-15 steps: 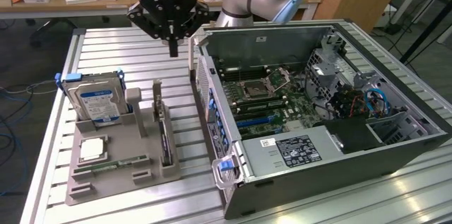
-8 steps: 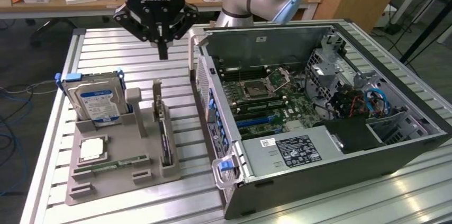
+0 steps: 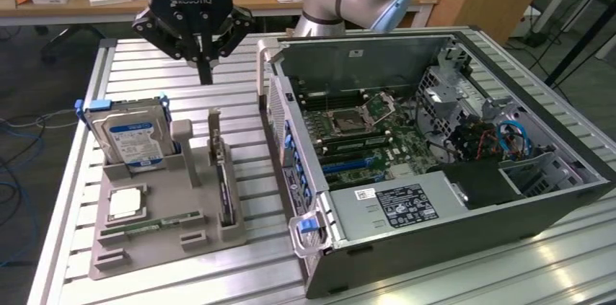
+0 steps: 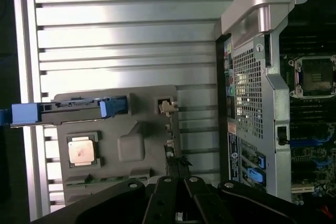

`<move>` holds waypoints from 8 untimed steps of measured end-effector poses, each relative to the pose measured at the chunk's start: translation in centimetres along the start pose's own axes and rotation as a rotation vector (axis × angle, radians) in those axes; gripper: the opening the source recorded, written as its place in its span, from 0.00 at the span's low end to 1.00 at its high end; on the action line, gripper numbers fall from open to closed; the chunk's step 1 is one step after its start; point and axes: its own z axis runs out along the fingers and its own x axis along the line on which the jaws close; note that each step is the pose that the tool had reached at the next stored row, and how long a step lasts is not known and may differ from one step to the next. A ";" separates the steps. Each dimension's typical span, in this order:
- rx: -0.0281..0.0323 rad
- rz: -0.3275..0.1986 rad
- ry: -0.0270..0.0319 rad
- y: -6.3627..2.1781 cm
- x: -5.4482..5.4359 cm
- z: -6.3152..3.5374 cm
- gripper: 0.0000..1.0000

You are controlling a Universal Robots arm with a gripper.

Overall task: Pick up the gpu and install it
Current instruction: 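Reach for the gpu, then pick up the gpu and move the gpu toward the slot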

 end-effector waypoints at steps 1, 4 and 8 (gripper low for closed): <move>0.0000 0.000 0.0000 0.00 0.0 0.00 0.11; 0.0001 0.000 0.0001 0.00 0.0 0.00 0.11; 0.0001 0.000 0.0001 0.00 0.0 0.00 0.11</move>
